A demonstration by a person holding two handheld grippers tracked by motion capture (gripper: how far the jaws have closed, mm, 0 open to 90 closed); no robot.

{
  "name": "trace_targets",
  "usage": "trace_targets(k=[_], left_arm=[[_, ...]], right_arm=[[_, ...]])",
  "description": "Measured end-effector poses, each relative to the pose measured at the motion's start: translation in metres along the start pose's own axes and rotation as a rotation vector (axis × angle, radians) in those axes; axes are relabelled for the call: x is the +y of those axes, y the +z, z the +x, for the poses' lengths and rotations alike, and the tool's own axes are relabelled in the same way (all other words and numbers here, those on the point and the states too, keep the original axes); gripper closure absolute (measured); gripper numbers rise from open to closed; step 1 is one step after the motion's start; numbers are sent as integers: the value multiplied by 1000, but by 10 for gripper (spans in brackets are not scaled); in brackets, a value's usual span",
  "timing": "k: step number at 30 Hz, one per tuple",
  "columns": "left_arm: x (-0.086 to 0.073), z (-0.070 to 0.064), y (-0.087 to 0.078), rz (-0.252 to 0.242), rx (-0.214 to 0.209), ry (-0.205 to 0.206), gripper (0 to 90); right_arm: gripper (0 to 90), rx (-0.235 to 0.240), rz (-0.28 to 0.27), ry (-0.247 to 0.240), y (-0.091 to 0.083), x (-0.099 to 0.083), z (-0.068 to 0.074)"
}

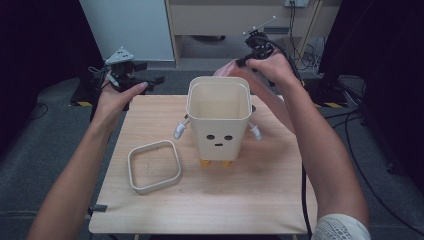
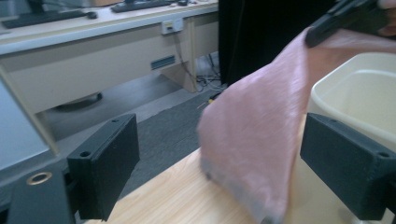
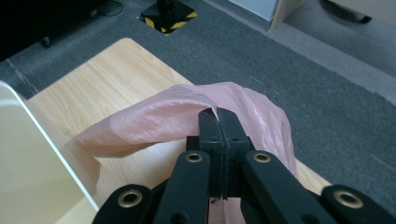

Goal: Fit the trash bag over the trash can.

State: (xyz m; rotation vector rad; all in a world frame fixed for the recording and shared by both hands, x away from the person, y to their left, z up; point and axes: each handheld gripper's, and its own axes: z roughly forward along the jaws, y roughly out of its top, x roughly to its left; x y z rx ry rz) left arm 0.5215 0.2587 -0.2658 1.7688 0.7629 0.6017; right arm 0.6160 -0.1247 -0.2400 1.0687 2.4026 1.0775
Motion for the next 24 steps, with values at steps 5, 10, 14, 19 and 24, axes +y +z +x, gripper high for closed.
trace_targets(k=[5,10,14,19,24], left_arm=[[16,-6,20,-12,-51,8,108],[25,-8,44,6,-76,20,109],[30,-7,57,16,-100,14,108],[36,-11,84,43,-135,23,107],[35,-10,105,70,-142,18,106]], right_arm=[[900,6,-7,-16,9,15,9],[900,11,-23,-20,18,28,16],[900,18,-35,-16,20,36,18],[900,28,-55,-35,25,46,25],[900,40,-89,-44,27,50,30]])
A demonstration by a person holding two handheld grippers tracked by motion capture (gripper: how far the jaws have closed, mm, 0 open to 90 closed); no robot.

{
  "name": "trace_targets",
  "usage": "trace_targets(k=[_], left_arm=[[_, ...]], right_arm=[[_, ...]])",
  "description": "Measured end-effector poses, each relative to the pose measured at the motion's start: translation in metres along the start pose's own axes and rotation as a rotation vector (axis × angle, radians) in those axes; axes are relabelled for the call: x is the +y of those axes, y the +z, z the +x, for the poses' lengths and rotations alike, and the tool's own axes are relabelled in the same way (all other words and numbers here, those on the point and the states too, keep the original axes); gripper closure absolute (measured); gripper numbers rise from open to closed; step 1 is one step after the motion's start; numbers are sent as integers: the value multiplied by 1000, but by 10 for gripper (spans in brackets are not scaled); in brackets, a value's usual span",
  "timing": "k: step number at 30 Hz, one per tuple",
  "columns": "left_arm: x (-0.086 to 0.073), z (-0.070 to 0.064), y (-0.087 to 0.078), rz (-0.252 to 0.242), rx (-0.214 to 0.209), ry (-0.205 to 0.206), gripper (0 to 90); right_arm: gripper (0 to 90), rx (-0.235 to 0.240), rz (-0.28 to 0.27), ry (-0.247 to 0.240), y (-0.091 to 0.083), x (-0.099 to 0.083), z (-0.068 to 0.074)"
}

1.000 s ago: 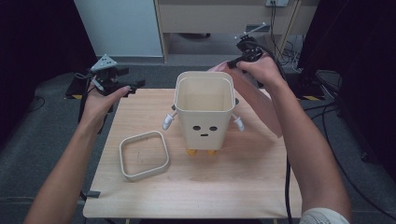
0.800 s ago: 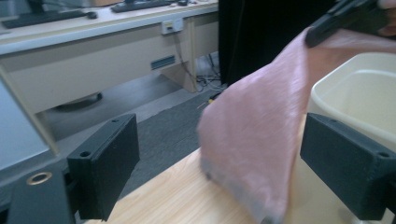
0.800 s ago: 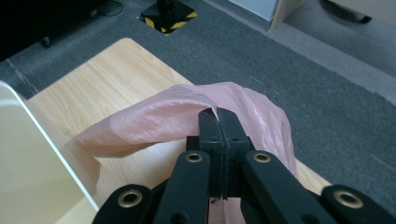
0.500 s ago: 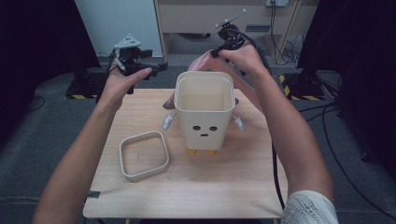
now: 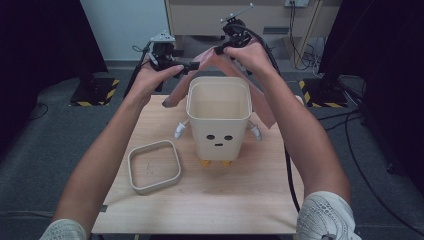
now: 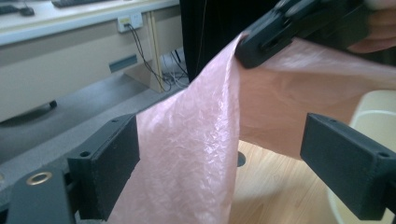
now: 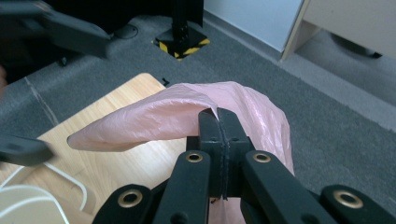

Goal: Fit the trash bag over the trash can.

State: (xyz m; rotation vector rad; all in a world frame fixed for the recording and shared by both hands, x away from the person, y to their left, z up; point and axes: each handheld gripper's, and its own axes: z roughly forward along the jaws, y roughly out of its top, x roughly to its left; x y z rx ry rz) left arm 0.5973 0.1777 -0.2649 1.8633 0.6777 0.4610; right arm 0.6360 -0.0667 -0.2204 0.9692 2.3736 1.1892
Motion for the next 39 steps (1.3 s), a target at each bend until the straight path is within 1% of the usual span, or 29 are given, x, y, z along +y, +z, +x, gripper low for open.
trace_targets(k=[4,5,6,8,10,12,14,15,16,17,18,19,20,21,23,24,25,26,28,29,30,31,32,33,34,36,37,38,39], left_arm=[[1,2,7,9,6,-8,107],[1,3,9,21,18,1,108],[1,3,9,21,18,1,111],[1,5,9,39,42,0,121],[-1,6,9,68,38,2,179],[-1,6,9,78,43,7,210],[-2,5,8,83,42,18,260],[-3,3,8,93,43,32,260],[-4,2,7,102,58,42,282],[-4,1,5,110,64,59,340],[-3,-2,0,107,105,72,491],[-2,-3,-2,102,119,82,576],[-2,-3,-2,102,119,82,635],[-1,-4,-5,97,135,90,635],[3,-8,-10,88,150,93,808],[6,-9,-13,73,158,78,808],[10,-11,-19,46,172,48,840],[12,-12,-22,32,183,34,845],[15,-14,-29,6,210,7,858],[16,-14,-33,-10,218,19,865],[16,-14,-33,-10,218,19,867],[18,-16,-40,-43,229,10,869],[18,-16,-40,-43,229,10,871],[21,-19,-46,-54,242,2,873],[21,-19,-46,-54,242,2,874],[23,-20,-50,-71,238,8,874],[23,-20,-50,-71,238,8,874],[23,-20,-51,-67,247,-4,874],[24,-19,-51,-77,225,3,877]], right_arm=[[900,13,-34,-1,-3,5,3],[900,16,-38,1,-4,7,4],[900,16,-38,1,-4,7,4],[900,25,-56,2,-9,10,8],[900,29,-64,-4,-12,10,11],[900,29,-68,-12,-14,10,12],[900,37,-73,-23,-19,10,18],[900,37,-73,-23,-19,10,18],[900,38,-75,-29,-21,10,20],[900,43,-78,-38,-23,10,23],[900,46,-75,-52,-27,9,29],[900,48,-79,-68,-29,8,32],[900,48,-79,-68,-29,8,32],[900,52,-79,-69,-32,7,35],[900,68,-86,-81,-39,1,43],[900,68,-86,-81,-39,1,43],[900,73,-94,-90,-43,-4,49],[898,79,-100,-93,-45,-8,51],[842,92,-102,-101,-48,-14,55],[784,97,-104,-104,-49,-17,57],[784,97,-104,-104,-49,-17,57],[646,91,-115,-122,-53,-25,60],[646,91,-115,-122,-53,-25,60],[550,78,-118,-116,-58,-33,61],[519,93,-118,-117,-60,-37,61],[465,83,-107,-134,-65,-47,62],[465,83,-107,-134,-65,-47,62],[455,83,-101,-142,-67,-53,62],[432,80,-88,-143,-72,-64,61]])
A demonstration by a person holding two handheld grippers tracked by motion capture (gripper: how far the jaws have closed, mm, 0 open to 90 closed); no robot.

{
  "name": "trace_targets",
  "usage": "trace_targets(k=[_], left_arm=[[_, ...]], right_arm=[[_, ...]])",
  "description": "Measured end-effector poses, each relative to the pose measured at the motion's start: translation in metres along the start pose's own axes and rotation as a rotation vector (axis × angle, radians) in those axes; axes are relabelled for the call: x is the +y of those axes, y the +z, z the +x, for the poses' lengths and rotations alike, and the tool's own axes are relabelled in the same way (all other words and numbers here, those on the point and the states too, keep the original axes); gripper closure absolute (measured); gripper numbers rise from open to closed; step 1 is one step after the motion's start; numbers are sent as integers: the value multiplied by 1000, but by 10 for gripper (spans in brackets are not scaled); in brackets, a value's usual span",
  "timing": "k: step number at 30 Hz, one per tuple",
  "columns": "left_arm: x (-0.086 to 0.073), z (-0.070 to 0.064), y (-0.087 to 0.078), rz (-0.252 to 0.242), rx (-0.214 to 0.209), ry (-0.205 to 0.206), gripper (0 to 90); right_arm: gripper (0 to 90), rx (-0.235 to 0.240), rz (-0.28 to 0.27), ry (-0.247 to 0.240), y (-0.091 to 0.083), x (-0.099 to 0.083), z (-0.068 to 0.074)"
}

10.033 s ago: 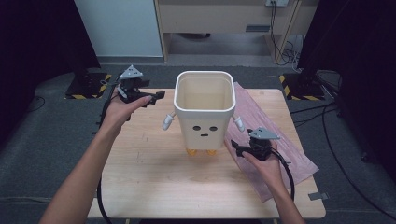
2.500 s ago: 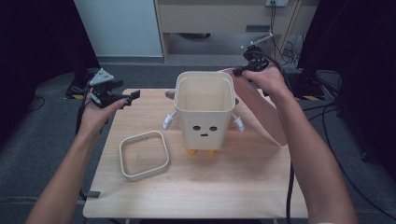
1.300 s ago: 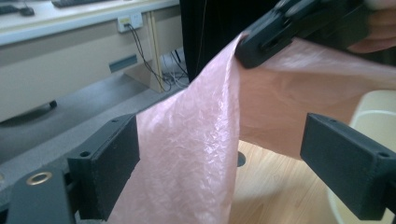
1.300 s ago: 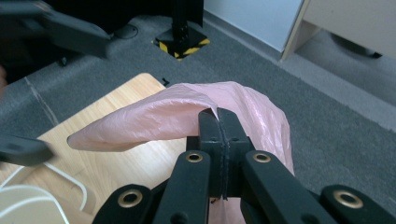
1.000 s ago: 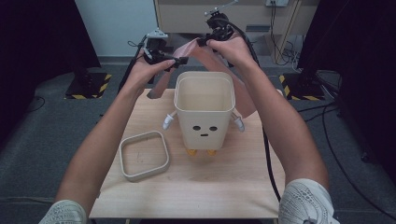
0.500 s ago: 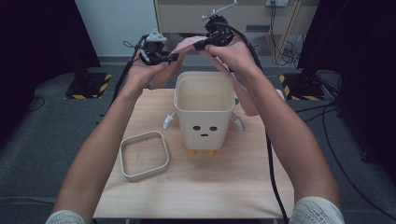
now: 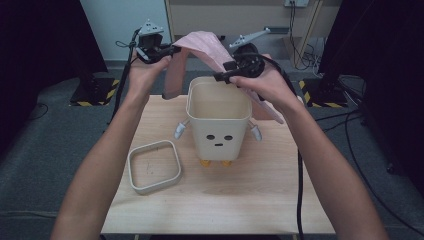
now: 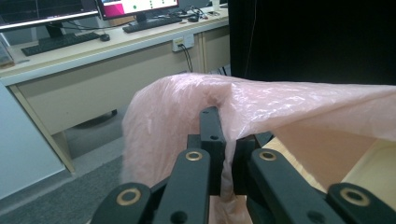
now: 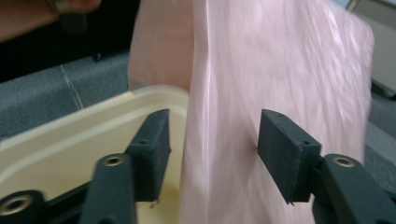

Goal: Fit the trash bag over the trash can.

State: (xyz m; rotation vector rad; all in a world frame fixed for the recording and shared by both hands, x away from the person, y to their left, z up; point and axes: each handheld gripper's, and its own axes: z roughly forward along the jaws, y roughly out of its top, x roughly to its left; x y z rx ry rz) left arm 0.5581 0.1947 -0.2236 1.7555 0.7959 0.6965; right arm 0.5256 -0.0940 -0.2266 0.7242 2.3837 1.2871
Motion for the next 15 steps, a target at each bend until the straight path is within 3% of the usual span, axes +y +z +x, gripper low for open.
trace_targets(k=[7,11,12,14,15], left_arm=[[3,7,-1,2,7,-30,888],[5,8,-1,-3,2,-41,889],[7,7,0,0,0,-37,889],[7,7,0,-5,-3,-42,889],[7,7,0,-5,-3,-42,889]], right_arm=[[417,-22,11,17,-20,-27,-4],[521,-41,29,24,-30,-38,-7],[688,-44,44,17,-32,-40,-9],[827,-49,33,27,-33,-39,-10],[827,-49,33,27,-33,-39,-10]])
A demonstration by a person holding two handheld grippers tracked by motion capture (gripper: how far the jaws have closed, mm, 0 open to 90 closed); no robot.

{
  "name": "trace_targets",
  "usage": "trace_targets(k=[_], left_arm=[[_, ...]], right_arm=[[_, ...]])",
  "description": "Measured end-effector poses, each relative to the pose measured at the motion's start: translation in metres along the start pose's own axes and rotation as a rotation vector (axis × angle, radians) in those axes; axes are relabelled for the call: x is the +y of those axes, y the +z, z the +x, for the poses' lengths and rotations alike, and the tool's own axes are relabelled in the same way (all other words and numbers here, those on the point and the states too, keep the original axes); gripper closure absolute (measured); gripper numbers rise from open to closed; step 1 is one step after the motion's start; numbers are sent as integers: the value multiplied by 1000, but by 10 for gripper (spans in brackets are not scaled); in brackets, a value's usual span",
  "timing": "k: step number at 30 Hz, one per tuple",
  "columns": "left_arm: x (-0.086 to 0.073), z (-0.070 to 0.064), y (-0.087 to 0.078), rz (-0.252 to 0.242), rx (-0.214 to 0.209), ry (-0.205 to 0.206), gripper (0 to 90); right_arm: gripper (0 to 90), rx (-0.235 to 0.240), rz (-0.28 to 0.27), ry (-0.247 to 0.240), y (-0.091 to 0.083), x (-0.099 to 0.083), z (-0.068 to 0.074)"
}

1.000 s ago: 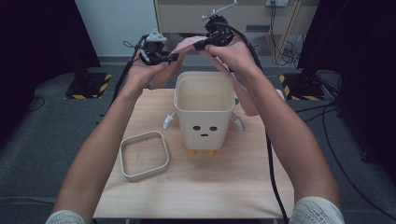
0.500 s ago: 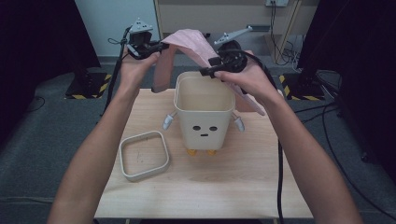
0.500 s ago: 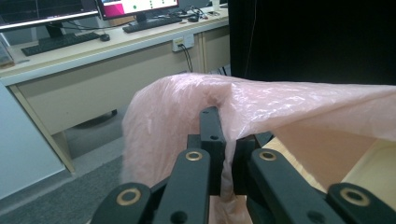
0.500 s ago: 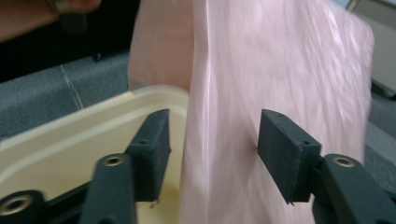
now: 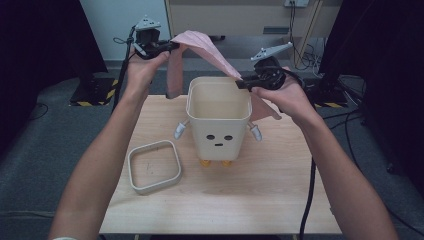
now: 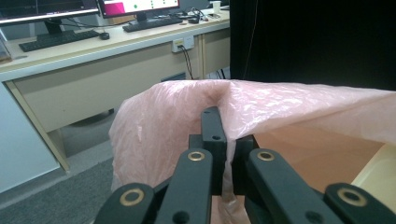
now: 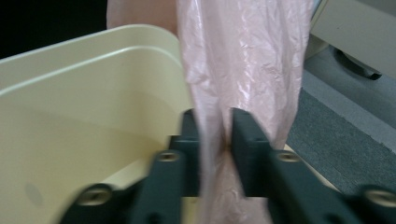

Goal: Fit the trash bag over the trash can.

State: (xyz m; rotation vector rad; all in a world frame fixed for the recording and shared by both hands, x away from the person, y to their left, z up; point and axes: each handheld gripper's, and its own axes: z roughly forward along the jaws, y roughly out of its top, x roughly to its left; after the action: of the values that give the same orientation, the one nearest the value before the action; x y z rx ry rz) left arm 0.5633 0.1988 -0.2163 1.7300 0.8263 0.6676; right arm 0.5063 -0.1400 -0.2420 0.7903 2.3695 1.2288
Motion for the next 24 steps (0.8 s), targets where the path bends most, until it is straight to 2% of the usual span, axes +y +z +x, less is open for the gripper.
trace_targets(k=[1,2,3,7,11,15,16,21,24], left_arm=[[0,0,-1,-5,0,-3,890],[0,0,-1,-5,0,-3,890],[2,2,-2,-24,-10,19,890],[3,4,-6,-35,-18,9,890],[5,3,-12,-61,-41,9,890],[7,1,-16,-79,-54,10,890],[8,0,-18,-91,-59,7,890],[8,1,-22,-99,-70,4,890],[4,-2,-22,-95,-80,10,890]], right_arm=[[892,9,-17,8,0,2,0],[897,10,-25,7,1,4,2],[899,19,-33,7,1,6,4],[900,50,-38,-2,5,13,13],[899,95,-21,-27,19,26,28],[899,118,-6,-45,28,33,38],[898,127,-5,-62,34,38,44],[893,127,-1,-86,44,51,52],[881,101,67,-104,55,50,50]])
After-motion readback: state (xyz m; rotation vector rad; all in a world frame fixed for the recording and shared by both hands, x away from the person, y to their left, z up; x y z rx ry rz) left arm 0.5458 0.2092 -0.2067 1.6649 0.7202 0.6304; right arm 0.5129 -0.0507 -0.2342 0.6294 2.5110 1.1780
